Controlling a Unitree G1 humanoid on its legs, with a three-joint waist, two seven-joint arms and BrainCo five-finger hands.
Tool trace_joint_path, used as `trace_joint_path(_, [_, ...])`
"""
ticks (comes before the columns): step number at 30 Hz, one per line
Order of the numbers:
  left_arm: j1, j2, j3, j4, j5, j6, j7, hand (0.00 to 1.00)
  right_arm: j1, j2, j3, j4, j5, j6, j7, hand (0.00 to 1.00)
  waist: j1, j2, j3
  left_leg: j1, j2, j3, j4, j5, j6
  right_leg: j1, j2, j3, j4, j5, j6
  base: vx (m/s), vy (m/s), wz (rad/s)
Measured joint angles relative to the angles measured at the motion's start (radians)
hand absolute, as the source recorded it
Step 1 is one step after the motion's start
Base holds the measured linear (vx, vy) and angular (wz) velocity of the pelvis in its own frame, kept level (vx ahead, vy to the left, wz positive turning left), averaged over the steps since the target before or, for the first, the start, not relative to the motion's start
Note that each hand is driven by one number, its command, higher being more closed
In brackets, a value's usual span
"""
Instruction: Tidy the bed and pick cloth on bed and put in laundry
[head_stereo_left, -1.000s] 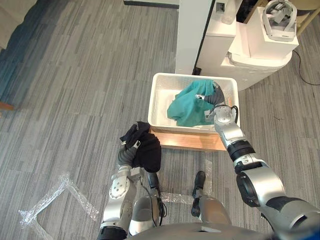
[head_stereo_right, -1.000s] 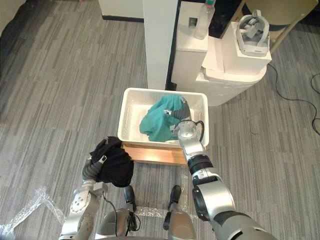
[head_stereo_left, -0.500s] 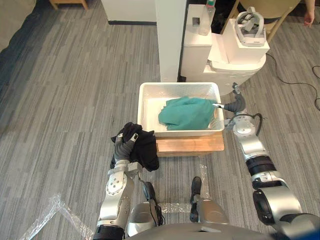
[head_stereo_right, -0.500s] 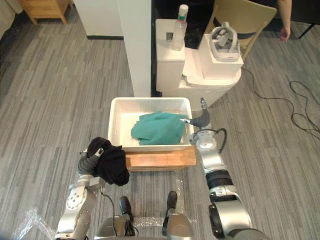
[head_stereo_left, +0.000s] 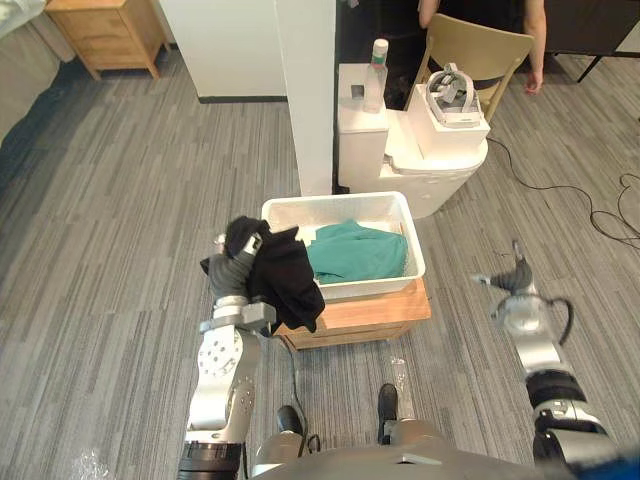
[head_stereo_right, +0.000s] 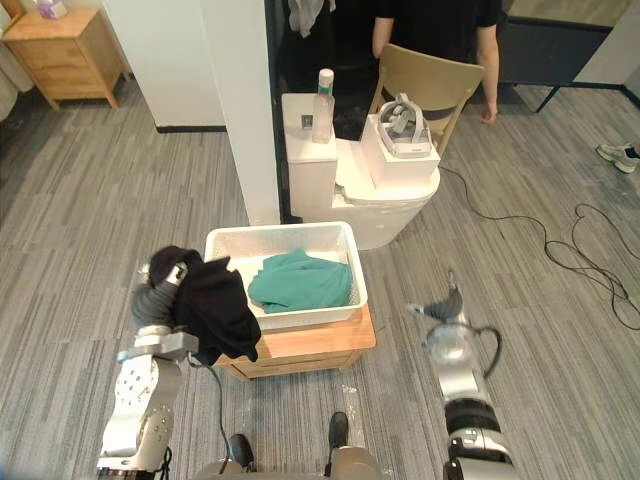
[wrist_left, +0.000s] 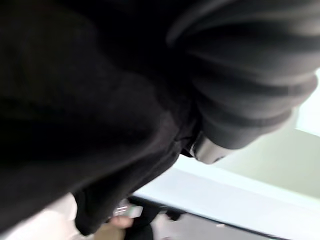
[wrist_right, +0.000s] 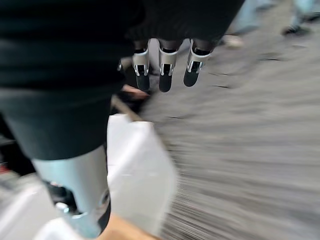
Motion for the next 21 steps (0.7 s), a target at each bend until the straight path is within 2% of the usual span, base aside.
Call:
trace_joint_path(2, [-0.057,0.027,0.01,0.002,0.037,-0.004,0.024,1.0,0.049,0.022,-0.028,0.094,0.054,0.011,0.004,0.0,-0.015,0.004,-0.005,0.011,0.0,0.004,0.0,0.0,0.0,0.007,0.0,0.004,0.001,0.0,0.0,-0.02,-0.007,-0.06])
trace_joint_path(5, [-0.119,0.052,0.007,0.014,0.071,-0.004,0.045,1.0,0.101,0.038,-0.031,0.149,0.069,0.012,0.015,0.0,-0.024,0.005,-0.015,0.015,-0.001,0.011,-0.001,-0.004,-0.006,0.007,0.001,0.018,0.001,0.0,0.0,-0.02,-0.002,-0.12])
trace_joint_path(7, [-0.184,0.071,0.008,0.072,0.109,-0.005,0.047,1.0,0.142,0.064,-0.033,0.18,0.083,0.012,0.025,0.0,-0.041,0.004,-0.029,0.017,-0.001,0.024,-0.001,-0.004,-0.006,0.005,0.001,0.027,-0.001,0.0,0.0,-0.02,-0.006,-0.09])
trace_joint_path(11, [-0.257,0.078,0.007,0.169,0.153,0.002,0.073,1.0,0.213,0.107,-0.037,0.215,0.091,0.012,0.036,0.0,-0.055,-0.002,-0.049,0.022,-0.002,0.028,-0.001,-0.005,-0.007,0.005,0.0,0.028,-0.001,0.0,0.001,-0.01,-0.007,-0.08])
trace_joint_path(14, [-0.313,0.119,0.006,0.28,0.214,0.04,0.088,1.0,0.262,0.153,-0.047,0.227,0.092,0.017,0.038,0.0,-0.072,-0.002,-0.05,0.039,-0.008,0.03,-0.001,-0.005,-0.006,0.018,-0.004,0.027,-0.002,0.0,0.001,-0.01,0.002,-0.03])
trace_joint_path(21, [-0.313,0.118,-0.038,0.344,0.265,0.078,0.084,1.0,0.301,0.203,-0.046,0.227,0.1,0.018,0.039,0.0,-0.085,-0.001,-0.05,0.044,-0.018,0.037,-0.001,-0.021,-0.004,0.022,-0.014,0.027,-0.003,-0.015,0.007,0.0,0.001,-0.01])
